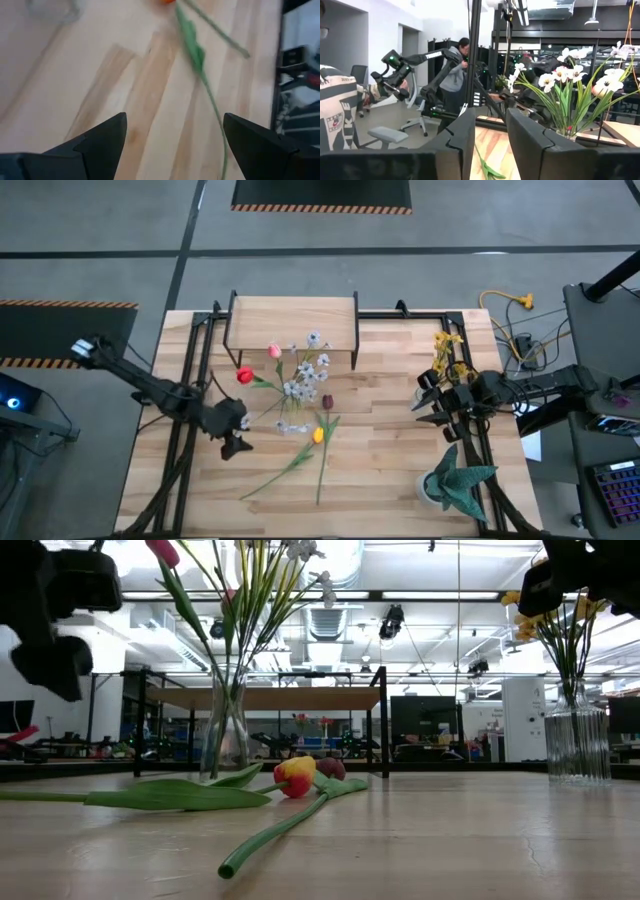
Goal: Pick and place flowers into a vace then onto a shelf
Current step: Put the yellow flower into the left transparent vase
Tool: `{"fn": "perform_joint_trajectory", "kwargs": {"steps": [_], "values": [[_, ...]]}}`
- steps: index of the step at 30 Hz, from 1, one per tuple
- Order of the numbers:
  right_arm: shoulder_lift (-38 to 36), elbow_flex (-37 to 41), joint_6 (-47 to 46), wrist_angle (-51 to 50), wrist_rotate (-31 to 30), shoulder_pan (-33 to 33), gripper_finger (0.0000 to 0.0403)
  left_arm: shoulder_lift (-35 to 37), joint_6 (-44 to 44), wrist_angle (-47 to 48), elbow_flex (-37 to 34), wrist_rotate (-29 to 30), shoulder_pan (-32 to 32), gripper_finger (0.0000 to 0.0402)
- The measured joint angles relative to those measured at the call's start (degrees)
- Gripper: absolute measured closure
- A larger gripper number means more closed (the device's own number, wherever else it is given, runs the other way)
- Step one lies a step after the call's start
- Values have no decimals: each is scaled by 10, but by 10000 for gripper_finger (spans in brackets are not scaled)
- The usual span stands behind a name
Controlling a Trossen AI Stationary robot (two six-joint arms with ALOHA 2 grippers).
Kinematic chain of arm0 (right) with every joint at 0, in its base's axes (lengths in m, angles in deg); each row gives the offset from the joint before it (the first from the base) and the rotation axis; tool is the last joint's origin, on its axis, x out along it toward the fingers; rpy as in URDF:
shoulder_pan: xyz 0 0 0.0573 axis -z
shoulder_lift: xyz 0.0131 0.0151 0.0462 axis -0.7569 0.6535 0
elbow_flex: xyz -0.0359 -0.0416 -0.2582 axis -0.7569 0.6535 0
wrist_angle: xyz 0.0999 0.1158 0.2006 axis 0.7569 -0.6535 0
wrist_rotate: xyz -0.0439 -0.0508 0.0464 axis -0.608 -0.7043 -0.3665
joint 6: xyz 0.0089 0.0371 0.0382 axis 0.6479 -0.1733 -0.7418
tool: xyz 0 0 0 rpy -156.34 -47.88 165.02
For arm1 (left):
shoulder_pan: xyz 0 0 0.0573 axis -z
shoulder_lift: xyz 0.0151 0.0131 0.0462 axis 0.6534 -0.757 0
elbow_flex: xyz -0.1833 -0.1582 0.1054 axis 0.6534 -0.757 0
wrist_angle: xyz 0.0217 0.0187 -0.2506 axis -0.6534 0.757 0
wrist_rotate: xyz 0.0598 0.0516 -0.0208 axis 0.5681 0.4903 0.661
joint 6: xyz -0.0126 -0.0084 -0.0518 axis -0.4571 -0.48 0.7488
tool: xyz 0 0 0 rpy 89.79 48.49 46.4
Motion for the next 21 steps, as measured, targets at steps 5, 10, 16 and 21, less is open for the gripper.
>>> {"fn": "perform_joint_trajectory", "kwargs": {"steps": [5,10,16,21], "values": [[0,0,2,0,0,0,307,-45,81,12,35,57,59,89],[0,0,2,0,0,0,313,-113,156,14,68,85,88,89],[0,0,2,1,0,0,319,-214,209,31,138,56,92,89],[-1,0,6,2,0,0,317,-309,202,52,216,66,96,89]]}}
